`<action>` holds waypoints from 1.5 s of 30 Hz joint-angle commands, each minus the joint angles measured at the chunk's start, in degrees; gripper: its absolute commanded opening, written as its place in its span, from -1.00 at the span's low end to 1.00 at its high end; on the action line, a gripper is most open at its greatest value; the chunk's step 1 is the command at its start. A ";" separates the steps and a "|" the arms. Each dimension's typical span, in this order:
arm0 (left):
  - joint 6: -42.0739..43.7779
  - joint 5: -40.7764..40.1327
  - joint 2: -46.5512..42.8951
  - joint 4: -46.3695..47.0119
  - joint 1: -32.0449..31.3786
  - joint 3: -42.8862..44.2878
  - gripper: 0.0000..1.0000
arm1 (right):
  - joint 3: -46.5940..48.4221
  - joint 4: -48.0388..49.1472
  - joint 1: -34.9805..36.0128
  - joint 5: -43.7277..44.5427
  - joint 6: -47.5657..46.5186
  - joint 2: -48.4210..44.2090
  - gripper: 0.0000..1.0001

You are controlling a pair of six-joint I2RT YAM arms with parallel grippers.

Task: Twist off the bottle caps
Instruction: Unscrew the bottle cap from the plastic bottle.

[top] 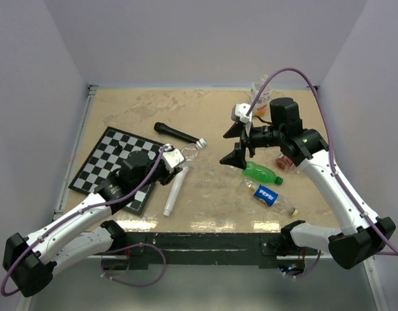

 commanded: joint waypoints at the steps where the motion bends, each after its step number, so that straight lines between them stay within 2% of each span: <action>1: 0.70 0.84 0.05 2.88 -0.27 0.53 -1.00 | -0.28 2.18 -0.25 -0.28 1.16 -0.90 0.96; 7: 0.62 0.84 0.14 2.79 -0.18 0.44 -1.00 | 1.56 0.61 -0.25 -0.28 1.24 1.03 0.96; 15: 0.62 1.10 0.05 2.79 -0.27 0.44 -1.00 | 7.72 -8.45 -0.17 -0.89 -3.06 5.34 0.96; 45: 0.53 1.72 0.32 2.70 -0.18 0.44 -1.00 | 3.42 -3.97 -0.26 -2.56 0.89 2.35 0.96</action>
